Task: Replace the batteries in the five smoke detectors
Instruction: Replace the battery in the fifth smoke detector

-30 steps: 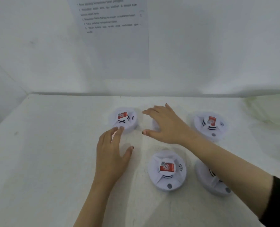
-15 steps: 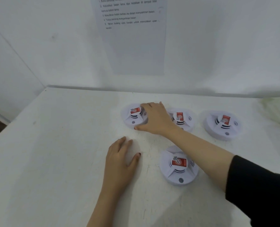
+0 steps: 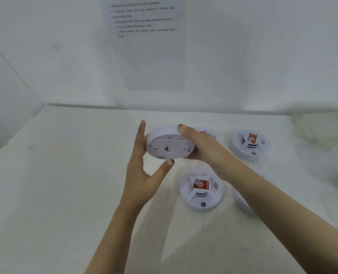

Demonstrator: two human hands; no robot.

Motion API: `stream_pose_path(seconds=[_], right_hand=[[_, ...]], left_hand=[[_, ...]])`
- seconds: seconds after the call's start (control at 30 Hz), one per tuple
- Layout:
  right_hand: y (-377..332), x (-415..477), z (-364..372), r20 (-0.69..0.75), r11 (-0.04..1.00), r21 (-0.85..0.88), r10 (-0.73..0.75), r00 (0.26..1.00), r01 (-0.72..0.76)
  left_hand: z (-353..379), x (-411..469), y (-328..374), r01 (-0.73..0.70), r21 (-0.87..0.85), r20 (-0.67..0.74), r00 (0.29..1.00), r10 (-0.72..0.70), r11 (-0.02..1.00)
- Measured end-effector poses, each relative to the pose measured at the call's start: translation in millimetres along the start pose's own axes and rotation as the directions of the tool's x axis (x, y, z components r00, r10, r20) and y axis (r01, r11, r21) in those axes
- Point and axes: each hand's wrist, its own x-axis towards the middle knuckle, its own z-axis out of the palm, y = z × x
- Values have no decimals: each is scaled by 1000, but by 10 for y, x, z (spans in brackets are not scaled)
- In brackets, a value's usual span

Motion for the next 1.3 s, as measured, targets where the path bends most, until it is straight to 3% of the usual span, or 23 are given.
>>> stream_pose_path(seconds=[0.13, 0.27, 0.5, 0.63, 0.8, 1.0, 1.1, 1.2, 1.3], right_hand=[[77, -433, -109, -25, 999, 36, -11, 1000, 12], [175, -756, -223, -105, 1000, -14, 7, 994, -9], [379, -1240, -382, -258, 998, -32, 40, 965, -49], [549, -1444, -376, -399, 998, 5, -56, 915, 63], [609, -1648, -375, -329, 984, 89, -119, 937, 157], [623, -1798, -518, -216, 981, 20, -182, 959, 191], [650, -1835, -589, -190, 962, -176, -240, 952, 208], [622, -1891, -659, -161, 823, -506, -386, 908, 260], [530, -1916, -724, -83, 708, -657, -408, 909, 258]], left_hand=[[97, -76, 270, -79, -54, 159, 983, 86, 995], [238, -247, 348, 21, -170, 310, 950, 33, 985], [522, -534, 400, 91, -262, 339, 941, 3, 961], [654, -694, 418, 120, -276, 318, 948, -28, 954], [688, -771, 430, 99, -223, 346, 938, -16, 970], [674, -765, 526, 46, -172, 471, 881, 41, 984], [698, -782, 561, -4, -174, 420, 904, 78, 985], [743, -818, 592, -44, -180, 391, 913, 113, 983], [777, -829, 617, -68, -186, 392, 909, 138, 980]])
